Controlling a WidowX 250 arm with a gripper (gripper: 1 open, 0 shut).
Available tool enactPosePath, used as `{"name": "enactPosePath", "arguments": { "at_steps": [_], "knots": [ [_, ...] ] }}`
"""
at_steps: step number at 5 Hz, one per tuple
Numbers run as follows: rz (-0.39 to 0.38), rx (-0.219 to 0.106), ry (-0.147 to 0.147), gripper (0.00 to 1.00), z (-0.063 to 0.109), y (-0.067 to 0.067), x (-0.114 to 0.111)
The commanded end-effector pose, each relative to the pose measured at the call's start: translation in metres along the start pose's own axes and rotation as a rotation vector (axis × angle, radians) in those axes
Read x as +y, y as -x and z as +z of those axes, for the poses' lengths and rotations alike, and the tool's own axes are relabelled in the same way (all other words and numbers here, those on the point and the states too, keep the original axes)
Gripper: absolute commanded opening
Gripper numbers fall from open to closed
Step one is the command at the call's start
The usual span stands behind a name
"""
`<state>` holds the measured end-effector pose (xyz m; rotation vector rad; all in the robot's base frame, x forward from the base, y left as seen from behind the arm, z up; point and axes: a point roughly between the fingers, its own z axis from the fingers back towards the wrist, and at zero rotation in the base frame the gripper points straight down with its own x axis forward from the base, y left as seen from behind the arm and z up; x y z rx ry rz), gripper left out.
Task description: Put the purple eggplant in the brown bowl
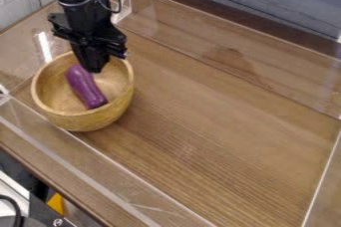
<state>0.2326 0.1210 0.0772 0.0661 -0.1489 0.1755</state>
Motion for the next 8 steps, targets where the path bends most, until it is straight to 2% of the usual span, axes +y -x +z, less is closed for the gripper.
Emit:
{"name": "enactPosePath", "arguments": {
  "at_steps": [1, 2, 4, 6, 8],
  "knots": [
    [0.04, -0.033, -0.031, 0.0, 0.007, 0.004, 0.006],
    [0.07, -0.029, -0.041, 0.0, 0.005, 0.016, 0.006],
    [-0.072, -0.034, -0.025, 0.0, -0.02, 0.025, 0.008],
    [-0.138, -0.032, -0.022, 0.0, -0.049, 0.007, 0.024],
    [-0.219, -0.029, -0.01, 0.0, -0.05, 0.0, 0.017]
  ]
}}
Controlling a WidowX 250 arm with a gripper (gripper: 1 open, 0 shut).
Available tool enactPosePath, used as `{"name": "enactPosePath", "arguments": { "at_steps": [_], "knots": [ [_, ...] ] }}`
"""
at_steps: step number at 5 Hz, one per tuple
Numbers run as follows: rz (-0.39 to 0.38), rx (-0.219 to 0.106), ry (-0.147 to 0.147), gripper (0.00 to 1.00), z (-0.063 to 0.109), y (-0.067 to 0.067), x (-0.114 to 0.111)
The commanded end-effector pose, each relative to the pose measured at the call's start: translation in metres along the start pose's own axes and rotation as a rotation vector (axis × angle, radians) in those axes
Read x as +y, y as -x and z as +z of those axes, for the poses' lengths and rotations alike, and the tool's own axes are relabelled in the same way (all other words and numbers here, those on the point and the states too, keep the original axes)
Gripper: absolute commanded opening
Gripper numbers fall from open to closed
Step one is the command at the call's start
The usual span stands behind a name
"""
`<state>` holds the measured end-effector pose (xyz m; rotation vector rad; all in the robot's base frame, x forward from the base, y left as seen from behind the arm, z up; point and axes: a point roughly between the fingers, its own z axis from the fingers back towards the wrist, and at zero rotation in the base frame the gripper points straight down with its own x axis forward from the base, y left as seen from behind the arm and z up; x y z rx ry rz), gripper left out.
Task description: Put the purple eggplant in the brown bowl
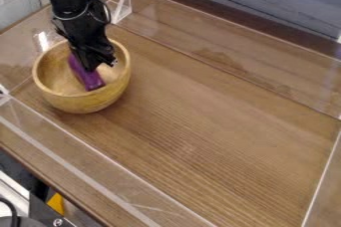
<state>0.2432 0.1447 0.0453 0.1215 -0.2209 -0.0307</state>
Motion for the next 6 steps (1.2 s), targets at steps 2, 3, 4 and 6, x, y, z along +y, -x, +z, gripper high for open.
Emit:
{"name": "enactPosePath", "arguments": {
  "at_steps": [2, 3, 4, 6],
  "knots": [
    [0.033, 0.066, 0.026, 0.0, -0.03, 0.024, -0.022],
    [0.028, 0.072, 0.036, 0.0, -0.027, 0.034, -0.029],
    [0.025, 0.078, 0.046, 0.0, -0.023, 0.045, -0.035],
    [-0.006, 0.093, 0.071, 0.0, -0.009, 0.044, -0.038]
  ]
}}
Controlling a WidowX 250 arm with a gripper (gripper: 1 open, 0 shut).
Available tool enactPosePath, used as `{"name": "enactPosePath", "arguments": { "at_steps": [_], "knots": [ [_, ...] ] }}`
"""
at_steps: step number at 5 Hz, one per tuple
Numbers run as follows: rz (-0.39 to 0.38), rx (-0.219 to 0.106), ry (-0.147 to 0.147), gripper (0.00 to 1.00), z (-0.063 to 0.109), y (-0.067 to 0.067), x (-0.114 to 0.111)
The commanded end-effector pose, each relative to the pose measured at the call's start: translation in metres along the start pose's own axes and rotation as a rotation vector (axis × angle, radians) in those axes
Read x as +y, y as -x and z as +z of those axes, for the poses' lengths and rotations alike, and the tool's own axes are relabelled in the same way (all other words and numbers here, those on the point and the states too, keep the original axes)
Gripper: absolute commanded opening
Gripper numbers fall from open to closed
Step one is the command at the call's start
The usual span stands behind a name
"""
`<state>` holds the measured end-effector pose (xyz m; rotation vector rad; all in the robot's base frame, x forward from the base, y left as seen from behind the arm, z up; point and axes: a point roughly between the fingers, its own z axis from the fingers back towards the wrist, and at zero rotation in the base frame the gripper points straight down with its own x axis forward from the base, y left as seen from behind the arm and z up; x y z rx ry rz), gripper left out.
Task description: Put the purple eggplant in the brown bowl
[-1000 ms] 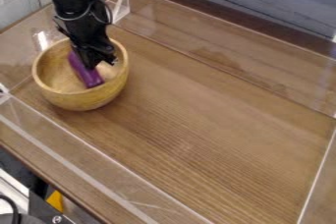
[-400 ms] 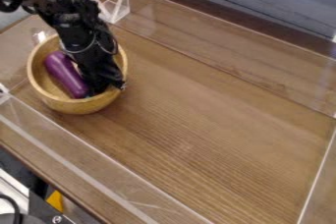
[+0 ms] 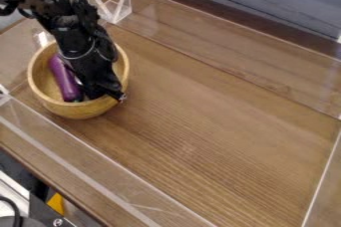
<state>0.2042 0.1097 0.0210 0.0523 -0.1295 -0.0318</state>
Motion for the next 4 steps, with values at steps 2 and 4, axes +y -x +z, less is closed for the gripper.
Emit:
{"name": "enactPosePath", "arguments": {
  "at_steps": [2, 4],
  "knots": [
    [0.102, 0.032, -0.001, 0.0, 0.001, 0.014, -0.023],
    [0.126, 0.054, 0.008, 1.0, 0.002, 0.022, -0.03]
  ]
}}
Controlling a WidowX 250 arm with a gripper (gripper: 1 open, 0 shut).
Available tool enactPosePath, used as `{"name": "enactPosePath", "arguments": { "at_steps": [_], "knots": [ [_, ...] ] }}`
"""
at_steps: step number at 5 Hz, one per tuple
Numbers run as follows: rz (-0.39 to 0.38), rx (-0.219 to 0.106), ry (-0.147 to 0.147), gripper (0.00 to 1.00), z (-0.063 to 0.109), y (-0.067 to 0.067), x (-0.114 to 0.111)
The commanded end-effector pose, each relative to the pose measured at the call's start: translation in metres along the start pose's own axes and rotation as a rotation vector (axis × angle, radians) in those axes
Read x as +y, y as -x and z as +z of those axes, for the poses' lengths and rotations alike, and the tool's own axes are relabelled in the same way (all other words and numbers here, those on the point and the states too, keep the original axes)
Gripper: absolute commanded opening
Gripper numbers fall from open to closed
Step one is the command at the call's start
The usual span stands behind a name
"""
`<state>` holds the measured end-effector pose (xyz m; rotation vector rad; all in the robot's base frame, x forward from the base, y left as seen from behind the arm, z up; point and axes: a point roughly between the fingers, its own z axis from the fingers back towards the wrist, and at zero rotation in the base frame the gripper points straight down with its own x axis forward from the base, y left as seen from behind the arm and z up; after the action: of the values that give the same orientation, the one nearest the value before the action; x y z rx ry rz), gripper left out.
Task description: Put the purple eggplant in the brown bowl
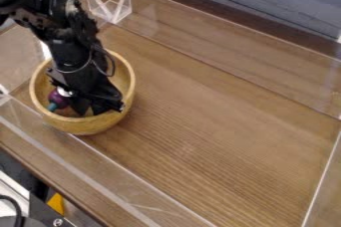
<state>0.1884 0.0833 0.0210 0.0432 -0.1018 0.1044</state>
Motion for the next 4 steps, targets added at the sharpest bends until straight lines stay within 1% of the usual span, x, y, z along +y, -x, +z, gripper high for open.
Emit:
{"name": "enactPosePath", "arguments": {
  "at_steps": [1, 2, 3, 4],
  "knots": [
    [-0.044, 0.026, 0.005, 0.0, -0.003, 0.014, 0.002],
    [0.001, 0.031, -0.003, 0.0, 0.006, 0.017, 0.004],
    [0.043, 0.034, -0.013, 0.0, 0.014, 0.015, 0.007],
    [0.057, 0.034, -0.022, 0.0, 0.012, 0.01, 0.007]
  ]
}}
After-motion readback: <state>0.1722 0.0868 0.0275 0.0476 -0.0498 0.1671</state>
